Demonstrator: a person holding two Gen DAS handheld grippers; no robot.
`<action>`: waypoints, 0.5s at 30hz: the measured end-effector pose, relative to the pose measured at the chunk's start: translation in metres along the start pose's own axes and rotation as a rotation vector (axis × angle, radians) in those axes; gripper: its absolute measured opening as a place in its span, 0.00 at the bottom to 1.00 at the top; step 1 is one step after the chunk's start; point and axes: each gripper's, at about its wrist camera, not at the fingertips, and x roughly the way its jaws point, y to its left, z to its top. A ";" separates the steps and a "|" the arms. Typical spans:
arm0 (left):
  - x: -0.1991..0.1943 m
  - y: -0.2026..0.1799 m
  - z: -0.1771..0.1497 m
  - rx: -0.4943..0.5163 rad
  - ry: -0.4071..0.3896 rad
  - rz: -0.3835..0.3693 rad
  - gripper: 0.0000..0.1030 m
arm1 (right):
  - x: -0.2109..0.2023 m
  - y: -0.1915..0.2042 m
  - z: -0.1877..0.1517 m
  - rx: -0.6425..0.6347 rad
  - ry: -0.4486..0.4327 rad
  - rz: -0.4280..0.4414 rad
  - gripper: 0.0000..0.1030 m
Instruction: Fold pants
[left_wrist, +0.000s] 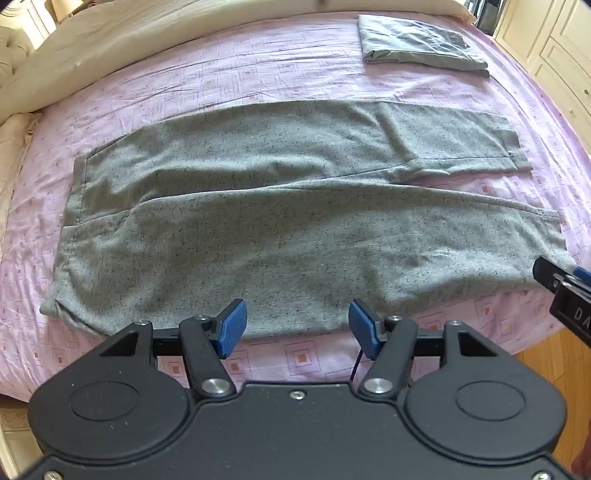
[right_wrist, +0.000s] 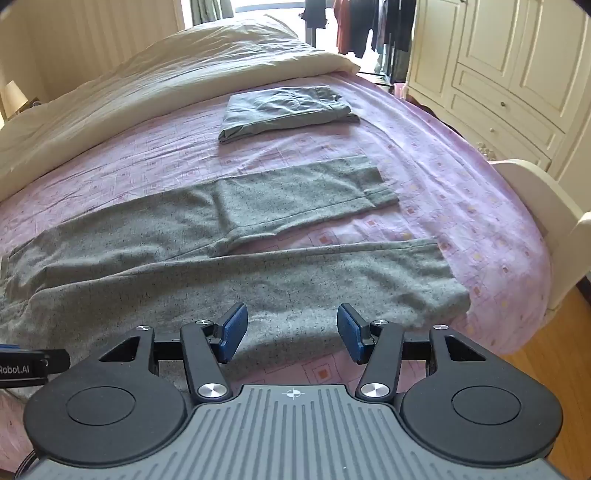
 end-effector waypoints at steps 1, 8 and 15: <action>0.000 -0.001 0.000 0.005 0.007 -0.003 0.63 | -0.001 -0.001 0.001 -0.013 0.018 -0.021 0.51; 0.000 -0.006 0.007 -0.012 -0.005 -0.026 0.63 | 0.003 -0.006 0.004 0.001 -0.001 -0.016 0.51; 0.000 -0.005 0.001 -0.026 -0.021 -0.018 0.64 | 0.005 -0.003 0.006 -0.004 0.006 -0.007 0.51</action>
